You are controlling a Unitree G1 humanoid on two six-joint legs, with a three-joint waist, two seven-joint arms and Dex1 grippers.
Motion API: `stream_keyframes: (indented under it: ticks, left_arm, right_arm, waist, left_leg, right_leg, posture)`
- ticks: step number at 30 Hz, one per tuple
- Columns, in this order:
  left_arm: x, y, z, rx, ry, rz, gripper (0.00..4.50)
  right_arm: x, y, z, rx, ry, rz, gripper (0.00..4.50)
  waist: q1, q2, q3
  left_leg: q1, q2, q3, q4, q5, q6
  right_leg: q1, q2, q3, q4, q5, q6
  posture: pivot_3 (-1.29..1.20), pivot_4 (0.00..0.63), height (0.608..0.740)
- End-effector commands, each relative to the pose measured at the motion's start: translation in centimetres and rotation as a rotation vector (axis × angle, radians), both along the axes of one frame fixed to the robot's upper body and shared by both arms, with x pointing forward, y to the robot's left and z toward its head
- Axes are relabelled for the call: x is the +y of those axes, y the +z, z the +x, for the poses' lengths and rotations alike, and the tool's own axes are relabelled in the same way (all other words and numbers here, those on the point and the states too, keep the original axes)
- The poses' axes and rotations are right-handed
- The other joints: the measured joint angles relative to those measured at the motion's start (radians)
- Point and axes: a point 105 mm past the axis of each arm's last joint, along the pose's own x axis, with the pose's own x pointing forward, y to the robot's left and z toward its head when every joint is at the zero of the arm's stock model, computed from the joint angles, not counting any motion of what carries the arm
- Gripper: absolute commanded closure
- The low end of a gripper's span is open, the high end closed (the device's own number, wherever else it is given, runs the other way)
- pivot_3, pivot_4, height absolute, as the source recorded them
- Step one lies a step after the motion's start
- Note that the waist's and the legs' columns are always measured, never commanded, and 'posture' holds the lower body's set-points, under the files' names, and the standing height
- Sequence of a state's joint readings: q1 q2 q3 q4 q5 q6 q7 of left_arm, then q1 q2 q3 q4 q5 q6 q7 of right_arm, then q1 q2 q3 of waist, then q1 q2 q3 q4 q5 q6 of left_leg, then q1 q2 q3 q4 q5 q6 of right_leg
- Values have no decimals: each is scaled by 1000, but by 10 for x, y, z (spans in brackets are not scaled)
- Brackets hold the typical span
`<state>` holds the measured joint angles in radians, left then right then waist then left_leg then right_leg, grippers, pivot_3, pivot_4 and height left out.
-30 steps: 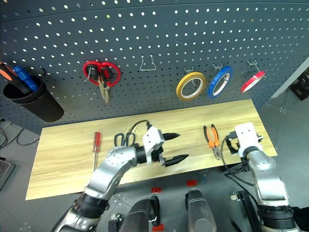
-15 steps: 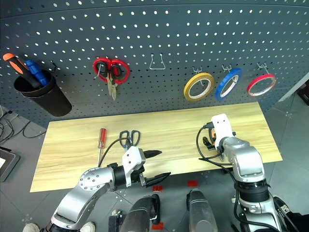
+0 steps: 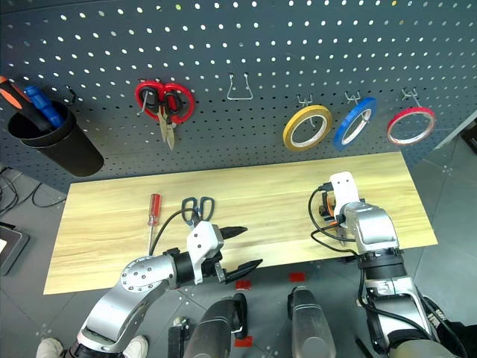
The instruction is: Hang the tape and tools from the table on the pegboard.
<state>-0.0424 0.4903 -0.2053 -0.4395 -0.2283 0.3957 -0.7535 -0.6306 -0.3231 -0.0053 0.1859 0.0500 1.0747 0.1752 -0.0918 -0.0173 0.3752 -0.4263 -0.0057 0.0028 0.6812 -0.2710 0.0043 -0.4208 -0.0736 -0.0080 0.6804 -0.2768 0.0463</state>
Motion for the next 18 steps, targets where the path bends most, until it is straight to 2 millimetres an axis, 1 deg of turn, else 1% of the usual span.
stream_keyframes:
  ticks: [1, 5, 7, 10, 12, 13, 18]
  left_arm:
    - [-2, 11, -3, -36, -15, -15, 0]
    - [-2, 12, -3, -38, -34, -6, 0]
    - [-2, 12, -3, -39, -41, -7, 0]
    - [-2, 14, -2, -47, -47, -7, 0]
    - [-2, 15, -1, -55, -48, -7, 0]
    - [-2, 16, -1, -59, -48, -7, 0]
    - [-2, 17, 1, -67, -44, -7, 0]
  right_arm:
    - [-5, 2, 4, -16, -28, 13, 38]
    - [-7, -5, 5, 18, -47, 37, 38]
    - [-6, -5, 6, 20, -41, 41, 38]
    - [-7, -2, 9, 15, -48, 53, 617]
    - [-8, 0, 10, 9, -51, 54, 1252]
    - [-8, 1, 11, 6, -52, 55, 1481]
    - [-8, 3, 12, -3, -54, 55, 1482]
  waist:
    - [3, 0, 7]
    - [4, 0, 9]
    - [4, 0, 9]
    - [5, -1, 10]
    - [5, -1, 11]
    - [5, -1, 12]
    - [5, -1, 13]
  left_leg:
    - [0, 0, 0, 0, 0, 0]
    - [0, 0, 0, 0, 0, 0]
    - [0, 0, 0, 0, 0, 0]
    - [0, 0, 0, 0, 0, 0]
    - [0, 0, 0, 0, 0, 0]
    - [0, 0, 0, 0, 0, 0]
    - [0, 0, -1, -1, 0, 0]
  right_leg:
    - [0, 0, 0, 0, 0, -1]
    - [0, 0, 0, 0, 0, -1]
    - [0, 0, 0, 0, 0, -1]
    - [0, 0, 0, 0, 0, -1]
    - [0, 0, -1, 0, 0, -1]
    - [0, 0, 0, 0, 0, -1]
    - [0, 0, -1, -1, 0, -1]
  posture:
    - [-111, 453, 740]
    - [-111, 453, 740]
    - [-111, 453, 740]
    - [-111, 453, 740]
    - [-114, 457, 740]
    - [-114, 457, 740]
    - [-113, 454, 740]
